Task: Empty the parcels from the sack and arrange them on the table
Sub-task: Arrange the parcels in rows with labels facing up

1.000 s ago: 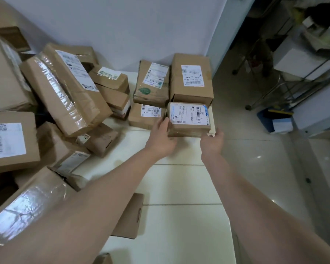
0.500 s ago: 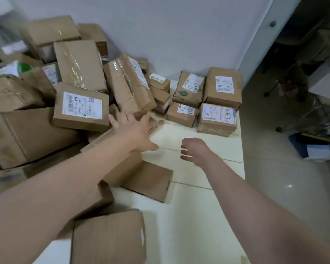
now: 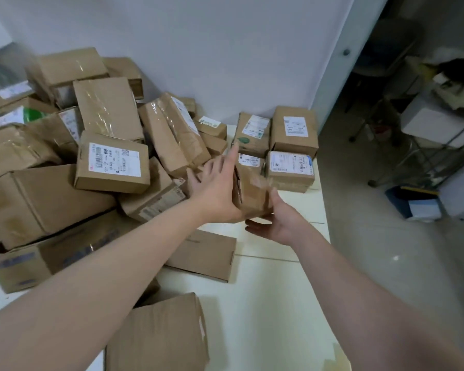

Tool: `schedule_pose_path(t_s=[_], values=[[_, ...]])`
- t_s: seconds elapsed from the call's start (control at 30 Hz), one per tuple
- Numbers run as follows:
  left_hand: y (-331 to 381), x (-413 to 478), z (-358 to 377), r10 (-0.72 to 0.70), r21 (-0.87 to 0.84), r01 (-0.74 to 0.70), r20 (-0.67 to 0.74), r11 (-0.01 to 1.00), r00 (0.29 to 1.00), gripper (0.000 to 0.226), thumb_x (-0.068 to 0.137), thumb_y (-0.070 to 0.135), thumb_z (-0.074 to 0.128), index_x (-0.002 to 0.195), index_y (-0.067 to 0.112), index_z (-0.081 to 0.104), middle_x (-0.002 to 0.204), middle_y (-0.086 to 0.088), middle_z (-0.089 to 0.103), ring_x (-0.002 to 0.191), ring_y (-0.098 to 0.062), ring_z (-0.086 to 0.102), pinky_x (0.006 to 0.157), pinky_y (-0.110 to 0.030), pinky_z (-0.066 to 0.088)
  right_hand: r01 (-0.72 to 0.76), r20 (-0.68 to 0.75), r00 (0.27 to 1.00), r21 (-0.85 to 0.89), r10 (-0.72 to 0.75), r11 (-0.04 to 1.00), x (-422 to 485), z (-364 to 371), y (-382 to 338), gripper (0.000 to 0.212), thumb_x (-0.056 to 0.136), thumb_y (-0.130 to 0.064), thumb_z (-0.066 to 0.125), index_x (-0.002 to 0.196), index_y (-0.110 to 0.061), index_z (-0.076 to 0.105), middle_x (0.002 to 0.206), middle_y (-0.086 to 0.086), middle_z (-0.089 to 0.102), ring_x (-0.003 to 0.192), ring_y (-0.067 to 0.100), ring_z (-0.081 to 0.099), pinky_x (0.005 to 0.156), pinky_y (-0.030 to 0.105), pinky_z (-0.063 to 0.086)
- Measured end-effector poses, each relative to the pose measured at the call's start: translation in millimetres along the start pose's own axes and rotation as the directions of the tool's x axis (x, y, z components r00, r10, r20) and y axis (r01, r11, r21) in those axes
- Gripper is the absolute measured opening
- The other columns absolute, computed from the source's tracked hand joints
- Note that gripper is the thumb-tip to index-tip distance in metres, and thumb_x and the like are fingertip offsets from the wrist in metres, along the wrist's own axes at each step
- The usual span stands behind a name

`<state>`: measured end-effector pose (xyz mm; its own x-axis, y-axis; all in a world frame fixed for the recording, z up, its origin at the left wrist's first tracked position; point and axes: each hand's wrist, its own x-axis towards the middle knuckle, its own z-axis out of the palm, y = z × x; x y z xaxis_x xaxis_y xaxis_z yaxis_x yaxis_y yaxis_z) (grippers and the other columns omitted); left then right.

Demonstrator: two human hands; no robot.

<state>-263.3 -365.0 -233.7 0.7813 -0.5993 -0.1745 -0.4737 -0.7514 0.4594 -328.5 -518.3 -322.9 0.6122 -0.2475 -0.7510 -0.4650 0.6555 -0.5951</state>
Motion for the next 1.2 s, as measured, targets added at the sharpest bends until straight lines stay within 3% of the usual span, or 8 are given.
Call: schedule_pose_path(t_s=[0.13, 0.27, 0.47, 0.7, 0.83, 0.93, 1.07, 1.2], values=[[5.2, 11.5, 33.2, -0.059, -0.325, 0.115, 0.179, 0.939, 0.982, 0.134, 0.066, 0.032, 0.088, 0.153, 0.029, -0.014, 0.161, 0.003, -0.01, 0.149, -0.021, -0.004, 0.12, -0.048, 0.015, 0.208, -0.134, 0.973, 0.14, -0.19, 0.968, -6.8, -45.7, -1.2, 0.025, 0.1, -0.019, 0.051, 0.113, 0.003, 0.055, 0.114, 0.018, 0.061, 0.105, 0.034, 0.064, 0.093, 0.048, 0.053], [5.4, 22.6, 72.2, -0.14, -0.661, 0.301, 0.286, 0.687, 0.948, 0.105, 0.083, 0.026, 0.076, 0.155, 0.028, -0.001, 0.16, 0.005, 0.016, 0.143, -0.021, 0.029, 0.113, -0.039, 0.034, 0.236, -0.291, 0.931, 0.017, -0.221, 0.972, -7.6, -81.6, 12.4, 0.015, 0.095, -0.001, 0.051, 0.107, -0.007, 0.057, 0.108, 0.007, 0.063, 0.099, 0.018, 0.061, 0.099, 0.044, 0.049], [1.3, 30.6, 129.5, -0.327, -0.529, 0.513, 0.408, 0.676, 0.852, 0.066, 0.086, 0.024, 0.069, 0.138, 0.013, 0.029, 0.135, -0.007, 0.049, 0.116, -0.024, 0.052, 0.093, -0.033, 0.045, -0.067, -0.387, 0.922, -0.091, 0.027, 0.994, -7.7, -108.3, 42.9, 0.021, 0.089, 0.0, 0.047, 0.1, -0.013, 0.059, 0.104, 0.003, 0.056, 0.103, 0.027, 0.056, 0.086, 0.043, 0.056], [22.8, 58.5, 134.1, -0.169, -0.673, 0.386, 0.367, 0.631, 0.915, 0.054, 0.094, 0.008, 0.054, 0.142, 0.023, 0.038, 0.127, 0.01, 0.055, 0.103, -0.013, 0.053, 0.067, -0.015, 0.04, 0.224, -0.447, 0.876, 0.044, -0.182, 0.974, 16.8, -113.5, 27.7, 0.052, 0.089, 0.006, 0.041, 0.134, -0.019, 0.044, 0.13, 0.003, 0.058, 0.117, 0.026, 0.058, 0.091, 0.034, 0.053], [26.0, 74.4, 137.4, -0.074, -0.729, 0.368, 0.402, 0.578, 0.913, 0.065, 0.092, 0.005, 0.054, 0.148, 0.029, 0.032, 0.143, 0.007, 0.048, 0.122, -0.012, 0.048, 0.092, -0.024, 0.038, 0.287, -0.394, 0.883, 0.021, -0.256, 0.958, 21.9, -115.8, 15.7, 0.061, 0.09, 0.005, 0.043, 0.142, -0.026, 0.038, 0.138, -0.006, 0.053, 0.105, 0.009, 0.061, 0.104, 0.034, 0.046], [18.5, 78.9, 135.7, -0.092, -0.658, 0.351, 0.394, 0.666, 0.914, 0.069, 0.095, 0.01, 0.055, 0.153, 0.027, 0.021, 0.154, 0.005, 0.028, 0.126, -0.01, 0.04, 0.093, -0.024, 0.035, 0.252, -0.414, 0.876, -0.044, -0.247, 0.967, 21.2, -112.9, 13.9, 0.063, 0.092, 0.005, 0.045, 0.146, -0.026, 0.032, 0.134, -0.009, 0.047, 0.089, 0.003, 0.059, 0.108, 0.037, 0.043], [-17.6, 77.7, 124.2, -0.35, -0.297, 0.424, 0.271, 0.855, 0.897, 0.068, 0.092, 0.019, 0.054, 0.152, 0.025, 0.024, 0.147, -0.01, 0.034, 0.129, -0.03, 0.041, 0.101, -0.036, 0.042, -0.037, -0.551, 0.835, -0.058, -0.001, 0.998, 22.7, -103.4, 18.0, 0.021, 0.092, 0.003, 0.045, 0.112, -0.003, 0.05, 0.103, 0.019, 0.055, 0.072, 0.026, 0.059, 0.064, 0.036, 0.055], [-72.2, 55.1, 104.4, -0.673, 0.011, 0.676, 0.109, 0.737, 0.732, 0.058, 0.087, 0.025, 0.05, 0.142, 0.016, 0.035, 0.142, -0.018, 0.037, 0.133, -0.034, 0.03, 0.111, -0.043, 0.026, -0.176, -0.339, 0.937, -0.253, 0.083, 0.951, 21.8, -77.8, 33.2, 0.01, 0.095, -0.003, 0.047, 0.104, -0.001, 0.051, 0.096, 0.014, 0.055, 0.078, 0.033, 0.061, 0.073, 0.044, 0.055]])
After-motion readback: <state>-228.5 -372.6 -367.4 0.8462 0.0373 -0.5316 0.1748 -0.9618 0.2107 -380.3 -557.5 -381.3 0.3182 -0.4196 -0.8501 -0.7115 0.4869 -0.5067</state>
